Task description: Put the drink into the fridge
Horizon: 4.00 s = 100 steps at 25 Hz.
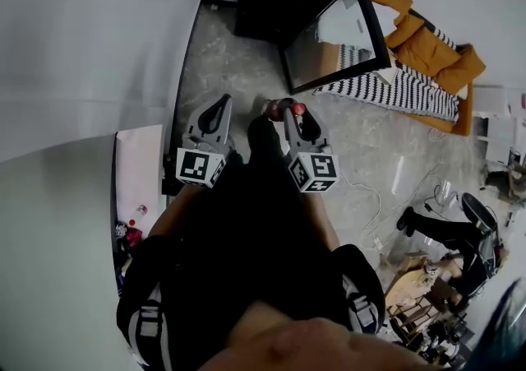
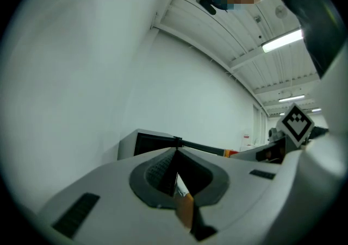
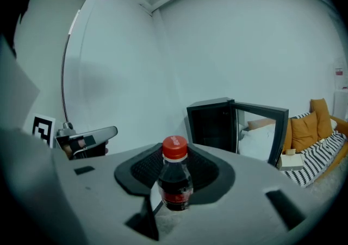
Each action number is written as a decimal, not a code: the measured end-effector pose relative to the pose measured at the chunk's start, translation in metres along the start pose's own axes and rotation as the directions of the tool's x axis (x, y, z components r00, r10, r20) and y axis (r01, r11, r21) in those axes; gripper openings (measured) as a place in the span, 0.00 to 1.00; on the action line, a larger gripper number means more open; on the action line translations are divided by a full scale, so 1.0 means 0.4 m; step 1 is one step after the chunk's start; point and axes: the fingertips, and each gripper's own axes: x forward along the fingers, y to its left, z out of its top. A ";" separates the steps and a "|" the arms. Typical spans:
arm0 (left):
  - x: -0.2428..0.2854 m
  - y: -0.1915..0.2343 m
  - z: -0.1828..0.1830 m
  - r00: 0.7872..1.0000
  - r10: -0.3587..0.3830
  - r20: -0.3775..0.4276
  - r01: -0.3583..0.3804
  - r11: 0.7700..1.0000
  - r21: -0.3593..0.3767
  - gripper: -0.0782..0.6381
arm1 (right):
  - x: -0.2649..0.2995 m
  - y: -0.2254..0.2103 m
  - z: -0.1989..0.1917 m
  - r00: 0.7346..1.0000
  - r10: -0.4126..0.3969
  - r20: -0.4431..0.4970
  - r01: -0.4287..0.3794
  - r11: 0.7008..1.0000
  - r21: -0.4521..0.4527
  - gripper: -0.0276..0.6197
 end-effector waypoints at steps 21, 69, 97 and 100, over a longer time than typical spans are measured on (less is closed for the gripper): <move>0.461 0.079 0.003 0.998 0.051 -0.026 -0.051 0.999 0.002 0.12 | 0.372 -0.264 0.141 0.997 0.077 -0.006 -0.077 0.997 -0.028 0.24; 1.064 0.436 -0.104 0.987 -0.044 -0.152 0.051 0.998 0.042 0.12 | 1.268 -0.542 0.182 0.999 0.039 0.005 -0.038 0.986 -0.161 0.24; 1.138 0.525 -0.305 0.999 -0.013 -0.048 0.016 0.998 0.062 0.12 | 1.612 -0.659 -0.014 1.000 0.014 0.010 -0.013 0.990 -0.139 0.24; 1.146 0.534 -0.324 0.999 -0.014 -0.048 0.016 0.998 0.061 0.12 | 1.638 -0.674 -0.028 1.000 0.005 0.008 -0.004 0.990 -0.141 0.24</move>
